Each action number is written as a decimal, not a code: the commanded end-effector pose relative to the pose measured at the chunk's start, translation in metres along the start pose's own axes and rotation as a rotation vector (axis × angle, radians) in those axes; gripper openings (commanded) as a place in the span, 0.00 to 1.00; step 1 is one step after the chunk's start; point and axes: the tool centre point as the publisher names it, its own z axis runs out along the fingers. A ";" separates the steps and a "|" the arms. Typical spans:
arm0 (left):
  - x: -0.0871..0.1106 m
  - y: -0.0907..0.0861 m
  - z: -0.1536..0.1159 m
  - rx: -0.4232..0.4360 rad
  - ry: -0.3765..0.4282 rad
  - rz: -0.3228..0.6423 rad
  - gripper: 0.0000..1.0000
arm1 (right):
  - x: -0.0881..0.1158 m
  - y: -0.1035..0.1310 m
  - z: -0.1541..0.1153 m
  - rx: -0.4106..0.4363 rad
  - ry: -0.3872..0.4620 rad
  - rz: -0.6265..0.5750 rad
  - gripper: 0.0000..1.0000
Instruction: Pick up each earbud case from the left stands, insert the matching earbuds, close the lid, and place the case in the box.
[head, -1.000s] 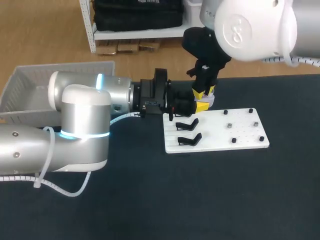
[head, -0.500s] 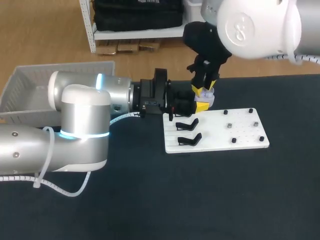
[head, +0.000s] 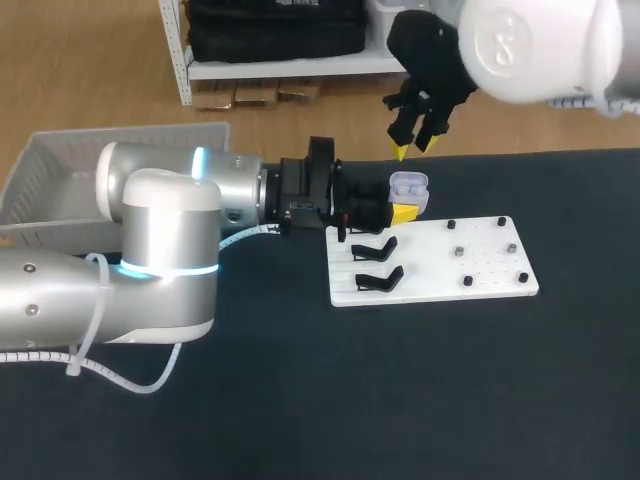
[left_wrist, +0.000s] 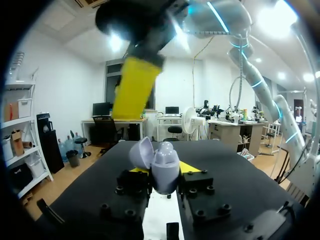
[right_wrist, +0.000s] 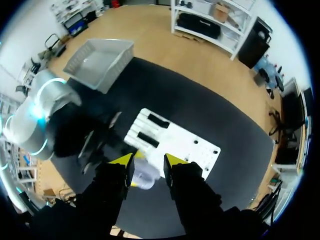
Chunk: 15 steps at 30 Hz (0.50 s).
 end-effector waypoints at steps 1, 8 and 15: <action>0.002 -0.002 -0.001 -0.007 -0.009 0.005 0.00 | -0.019 -0.013 0.021 0.016 0.037 0.017 0.38; 0.002 -0.002 -0.001 -0.007 -0.009 0.005 0.00 | 0.001 -0.018 0.031 0.023 0.082 0.036 0.36; 0.002 -0.002 -0.001 -0.007 -0.009 0.005 0.00 | 0.026 -0.015 0.027 0.033 0.103 0.030 0.35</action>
